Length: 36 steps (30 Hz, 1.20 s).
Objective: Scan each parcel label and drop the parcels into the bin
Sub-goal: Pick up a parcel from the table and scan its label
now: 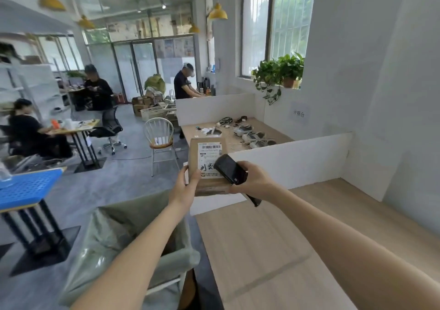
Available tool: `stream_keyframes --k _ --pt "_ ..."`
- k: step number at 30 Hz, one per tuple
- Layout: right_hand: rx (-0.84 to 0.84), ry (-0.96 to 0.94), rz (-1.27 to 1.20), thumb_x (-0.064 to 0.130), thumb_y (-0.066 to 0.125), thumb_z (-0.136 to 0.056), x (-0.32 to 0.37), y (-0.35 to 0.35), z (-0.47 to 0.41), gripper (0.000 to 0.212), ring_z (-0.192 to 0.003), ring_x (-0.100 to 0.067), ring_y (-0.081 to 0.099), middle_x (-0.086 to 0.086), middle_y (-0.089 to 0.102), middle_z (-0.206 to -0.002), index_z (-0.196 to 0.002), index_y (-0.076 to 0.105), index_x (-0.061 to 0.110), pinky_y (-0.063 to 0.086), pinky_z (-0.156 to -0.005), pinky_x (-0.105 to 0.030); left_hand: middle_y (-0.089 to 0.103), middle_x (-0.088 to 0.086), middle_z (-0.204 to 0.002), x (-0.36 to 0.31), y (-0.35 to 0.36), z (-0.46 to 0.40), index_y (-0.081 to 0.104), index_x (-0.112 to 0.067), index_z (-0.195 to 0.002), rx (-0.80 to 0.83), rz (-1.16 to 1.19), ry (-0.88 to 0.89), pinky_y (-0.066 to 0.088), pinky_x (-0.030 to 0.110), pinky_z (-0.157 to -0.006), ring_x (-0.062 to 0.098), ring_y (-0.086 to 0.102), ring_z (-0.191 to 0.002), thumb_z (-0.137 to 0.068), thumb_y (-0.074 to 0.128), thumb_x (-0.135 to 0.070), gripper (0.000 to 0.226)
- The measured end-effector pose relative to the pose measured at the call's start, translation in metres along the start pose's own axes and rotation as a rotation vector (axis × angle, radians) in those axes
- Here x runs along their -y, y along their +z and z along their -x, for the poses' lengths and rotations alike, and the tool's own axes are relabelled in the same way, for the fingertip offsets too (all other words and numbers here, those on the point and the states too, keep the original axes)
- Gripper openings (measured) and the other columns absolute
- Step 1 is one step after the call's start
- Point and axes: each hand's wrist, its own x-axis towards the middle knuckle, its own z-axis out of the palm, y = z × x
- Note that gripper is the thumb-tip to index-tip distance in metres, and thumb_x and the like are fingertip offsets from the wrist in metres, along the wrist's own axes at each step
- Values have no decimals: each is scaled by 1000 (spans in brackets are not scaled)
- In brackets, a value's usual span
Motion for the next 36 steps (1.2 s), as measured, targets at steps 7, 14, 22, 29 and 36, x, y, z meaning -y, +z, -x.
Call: stream_keyframes --k 7,14,22,29,36 --pt "165 -64 -46 26 93 -70 56 107 -74 75 -106 -17 61 3 65 -118 -135 58 19 51 -89 -29 56 3 -132 52 -105 -13 36 -31 -143 -115 128 -161 51 49 -100 26 61 -114 -85 64 -58 70" --pt "291 -131 -10 32 93 -68 120 224 -132 78 -109 -18 63 5 65 -115 -136 57 20 55 -95 -35 55 -3 -141 122 -228 -41 42 -25 -147 -126 20 -231 47 46 -106 19 55 -124 -64 77 -71 101" --pt "359 -109 54 36 94 -70 174 331 -198 65 -102 -16 63 6 66 -107 -124 61 23 51 -90 -30 63 2 -126 189 -322 -100 50 -17 -133 -126 -25 -233 52 48 -98 22 61 -114 -74 84 -36 71" --pt "425 3 61 42 94 -65 139 419 -224 66 -97 -8 63 18 64 -103 -120 60 29 54 -89 -29 66 -8 -123 294 -347 -140 46 -24 -143 -44 -44 -344 51 50 -100 16 62 -113 -59 91 -47 97" --pt "546 120 86 49 93 -59 75 490 -237 67 -92 -4 64 15 68 -101 -116 65 29 55 -82 -30 58 4 -136 364 -331 -144 37 -14 -149 15 -48 -506 47 36 -102 15 54 -117 -75 86 -21 89"
